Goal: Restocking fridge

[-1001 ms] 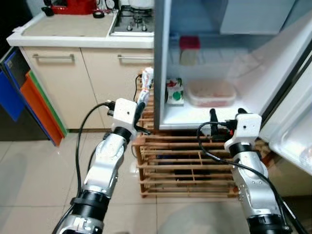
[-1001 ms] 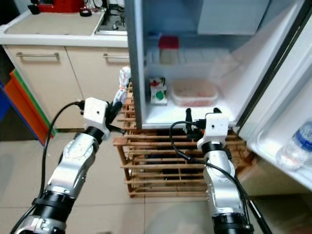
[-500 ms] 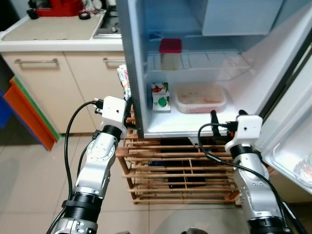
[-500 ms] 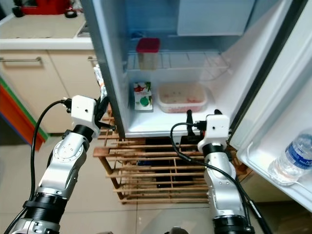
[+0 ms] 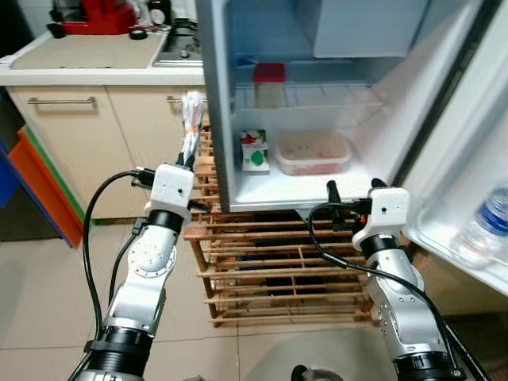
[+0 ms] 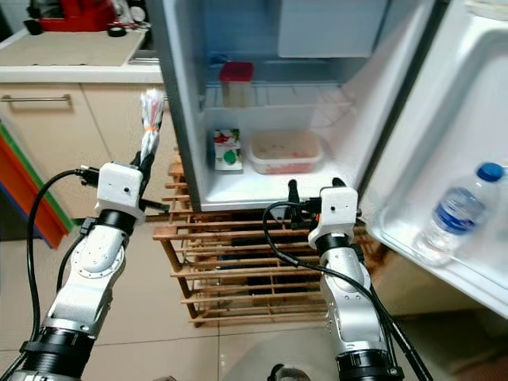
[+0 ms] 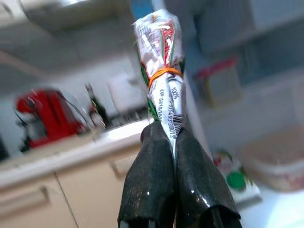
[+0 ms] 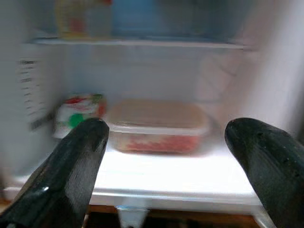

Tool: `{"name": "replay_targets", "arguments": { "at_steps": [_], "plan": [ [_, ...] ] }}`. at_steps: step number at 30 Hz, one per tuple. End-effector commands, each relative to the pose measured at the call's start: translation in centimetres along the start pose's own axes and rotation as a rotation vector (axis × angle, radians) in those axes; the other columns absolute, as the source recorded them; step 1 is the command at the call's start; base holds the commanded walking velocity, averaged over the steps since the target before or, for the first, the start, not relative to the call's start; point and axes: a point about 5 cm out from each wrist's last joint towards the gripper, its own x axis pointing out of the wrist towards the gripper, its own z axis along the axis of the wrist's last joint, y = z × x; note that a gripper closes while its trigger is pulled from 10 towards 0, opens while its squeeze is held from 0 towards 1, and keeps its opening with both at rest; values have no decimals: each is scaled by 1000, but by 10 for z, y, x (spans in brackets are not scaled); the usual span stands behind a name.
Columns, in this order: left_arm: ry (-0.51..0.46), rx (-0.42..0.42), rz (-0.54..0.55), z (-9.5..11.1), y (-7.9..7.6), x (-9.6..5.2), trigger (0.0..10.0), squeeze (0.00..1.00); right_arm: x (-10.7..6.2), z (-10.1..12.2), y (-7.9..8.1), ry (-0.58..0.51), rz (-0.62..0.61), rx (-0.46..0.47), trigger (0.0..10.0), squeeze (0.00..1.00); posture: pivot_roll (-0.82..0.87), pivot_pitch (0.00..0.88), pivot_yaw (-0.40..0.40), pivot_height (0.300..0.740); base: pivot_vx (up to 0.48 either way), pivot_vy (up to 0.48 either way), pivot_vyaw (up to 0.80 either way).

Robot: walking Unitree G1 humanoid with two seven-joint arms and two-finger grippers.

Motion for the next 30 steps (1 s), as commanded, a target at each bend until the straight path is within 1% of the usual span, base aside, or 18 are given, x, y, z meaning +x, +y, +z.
{"name": "replay_targets", "arguments": {
  "at_steps": [1,3,4,11,12,13,15,18,19,21,22,23,25,26,27,28,29,30],
  "plan": [
    [-52,8,-63,10,-8,3,10000,0,2,3,3,-14,8,-4,10000,0,-67,0,10,740,0,0,0],
    [-74,5,-88,15,-12,6,10000,0,2,3,3,-13,8,-4,10000,0,-67,0,11,740,0,0,0],
    [-98,-9,-126,22,-20,12,10000,0,2,3,3,-11,6,-4,10000,0,-69,0,11,740,0,0,0],
    [-112,-20,-171,26,-30,26,10000,0,2,3,4,-13,4,-2,10000,0,-87,0,15,740,0,0,0],
    [-79,-57,-170,23,-33,39,10000,0,0,4,5,-14,1,-2,10000,0,-103,0,19,740,0,0,0],
    [-79,-57,-170,23,-33,39,10000,0,0,4,5,-14,1,-2,10000,0,-103,0,19,740,0,0,0],
    [-34,-82,-184,18,-37,49,10000,0,-2,4,4,-14,-5,-4,10000,0,-114,0,20,740,0,0,0],
    [-12,-89,-194,16,-40,53,10000,0,-3,4,3,-14,-8,-4,10000,0,-114,0,20,740,0,0,0],
    [16,-122,-212,12,-45,58,10000,0,-5,4,3,-14,-9,-5,10000,0,-127,0,24,740,0,0,0],
    [74,-156,-255,7,-56,70,10000,0,-12,5,4,-14,-13,-9,10000,0,-155,0,31,740,0,0,0],
    [74,-156,-255,7,-56,70,10000,0,-12,5,4,-14,-13,-9,10000,0,-155,0,31,740,0,0,0],
    [110,-167,-286,4,-63,76,10000,0,-16,5,3,-12,-16,-11,10000,0,-164,0,33,740,0,0,0],
    [139,-152,-318,3,-70,84,10000,0,-25,5,3,-5,-22,-17,10000,0,-194,0,44,740,0,0,0],
    [161,-81,-302,2,-69,92,10000,0,-33,4,2,8,-34,-19,10000,0,-218,3,54,740,0,0,0],
    [161,-81,-302,2,-69,92,10000,0,-33,4,2,8,-34,-19,10000,0,-218,3,54,740,0,0,0],
    [169,-29,-285,1,-68,96,10000,0,-39,3,1,17,-42,-20,10000,0,-226,12,58,740,0,0,0],
    [189,-16,-247,1,-62,101,10000,0,-48,3,0,28,-52,-21,10000,0,-252,39,64,740,0,0,0],
    [212,-39,-226,0,-58,106,10000,0,-56,2,-1,45,-64,-21,10000,0,-268,52,67,740,0,0,0]
  ]
}}
